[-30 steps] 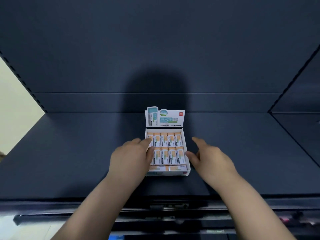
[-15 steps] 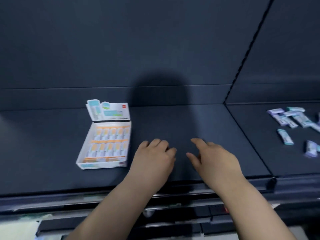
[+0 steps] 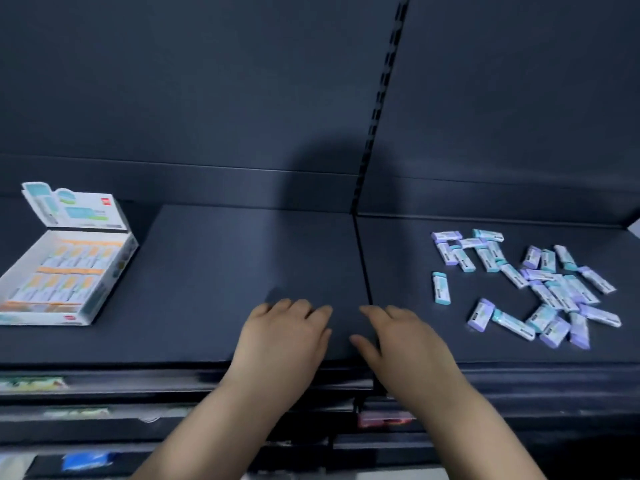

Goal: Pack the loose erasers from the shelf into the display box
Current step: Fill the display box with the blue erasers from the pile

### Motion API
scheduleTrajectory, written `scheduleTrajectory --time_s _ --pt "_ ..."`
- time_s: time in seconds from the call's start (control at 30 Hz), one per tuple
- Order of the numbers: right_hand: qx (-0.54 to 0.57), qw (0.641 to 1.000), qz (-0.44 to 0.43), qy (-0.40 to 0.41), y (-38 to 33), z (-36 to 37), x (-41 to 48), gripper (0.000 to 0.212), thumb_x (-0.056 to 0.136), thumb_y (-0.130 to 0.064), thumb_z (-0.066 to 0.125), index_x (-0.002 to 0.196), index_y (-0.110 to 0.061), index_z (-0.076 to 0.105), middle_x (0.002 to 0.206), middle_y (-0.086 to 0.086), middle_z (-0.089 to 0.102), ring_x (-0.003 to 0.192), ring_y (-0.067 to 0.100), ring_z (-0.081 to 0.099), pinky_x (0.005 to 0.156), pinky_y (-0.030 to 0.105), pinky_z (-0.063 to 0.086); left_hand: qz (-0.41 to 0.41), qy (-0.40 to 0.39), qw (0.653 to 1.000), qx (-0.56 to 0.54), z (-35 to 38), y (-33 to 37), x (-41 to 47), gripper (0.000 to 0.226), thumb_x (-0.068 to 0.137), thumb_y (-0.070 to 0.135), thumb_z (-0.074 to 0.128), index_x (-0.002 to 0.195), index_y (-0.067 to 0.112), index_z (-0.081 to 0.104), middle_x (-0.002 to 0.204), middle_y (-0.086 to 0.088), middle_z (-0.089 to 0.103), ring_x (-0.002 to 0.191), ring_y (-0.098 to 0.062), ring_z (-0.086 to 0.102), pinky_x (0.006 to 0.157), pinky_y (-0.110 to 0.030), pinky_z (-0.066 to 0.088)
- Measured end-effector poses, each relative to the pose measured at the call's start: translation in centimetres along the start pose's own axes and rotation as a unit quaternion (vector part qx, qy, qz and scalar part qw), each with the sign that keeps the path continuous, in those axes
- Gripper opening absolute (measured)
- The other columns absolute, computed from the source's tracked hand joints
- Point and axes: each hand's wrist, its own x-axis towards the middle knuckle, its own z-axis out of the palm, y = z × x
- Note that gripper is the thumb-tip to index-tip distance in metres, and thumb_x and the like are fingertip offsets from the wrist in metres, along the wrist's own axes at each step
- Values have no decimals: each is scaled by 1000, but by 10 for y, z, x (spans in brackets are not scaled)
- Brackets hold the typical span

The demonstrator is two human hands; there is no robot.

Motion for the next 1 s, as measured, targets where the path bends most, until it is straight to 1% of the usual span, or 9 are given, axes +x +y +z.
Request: scheduleTrajectory --time_s 0.13,0.27,0.5,0.63,0.77,0.83,0.9,0.93,1.0 --pt "11 999 23 22 18 -2 4 51 94 -49 38 140 -27 33 124 -2 52 119 18 44 95 31 40 16 -16 1000 -10 7 7 12 33 68 32 78 98 20 72 75 3 69 65 -19 64 59 -32 50" --pt "49 995 68 48 36 2 8 52 93 -48 42 140 -29 35 121 -3 54 117 17 47 94 29 41 34 -37 998 -39 21 10 30 33 77 34 71 107 22 69 84 5 68 73 -18 65 62 -33 50" --pt "95 986 106 83 82 0 5 50 92 -47 46 138 -30 39 116 -4 56 112 15 49 87 27 41 64 -26 996 -52 36 41 55 34 72 32 76 104 21 70 81 6 68 69 -16 64 59 -32 52" --pt "86 988 97 81 127 -9 7 49 92 -47 46 137 -30 39 113 -4 55 110 16 49 88 28 40 58 -36 997 -41 49 72 77 35 72 34 76 104 22 70 82 6 68 70 -17 65 60 -30 51" --pt "73 993 73 55 184 -22 12 51 93 -47 44 140 -28 36 114 -4 55 111 16 47 89 28 41 51 -17 998 -36 58 125 108 34 64 34 80 96 24 72 77 7 67 65 -17 64 56 -28 50" --pt "68 995 55 50 216 -33 15 52 93 -47 44 141 -28 36 117 -3 55 113 16 47 90 28 40 39 -2 999 -36 62 155 126 29 67 35 74 94 24 73 76 8 68 66 -17 65 56 -26 49" --pt "58 997 39 44 246 -44 18 52 93 -47 44 140 -29 35 119 -2 55 113 17 47 91 28 39 29 -4 999 -38 66 183 141 32 68 38 64 95 24 73 77 7 69 67 -18 66 57 -25 49" --pt "53 997 33 41 257 -47 20 51 93 -47 45 140 -30 36 118 -2 56 113 17 48 91 28 39 25 -10 999 -34 69 192 146 33 68 39 64 96 24 73 77 6 69 68 -19 66 57 -26 49" --pt "41 998 19 33 282 -52 23 49 92 -46 46 138 -28 38 114 0 57 111 19 49 90 30 40 9 -15 1000 -20 75 210 154 33 68 39 70 97 24 72 78 6 68 69 -19 66 57 -29 50"
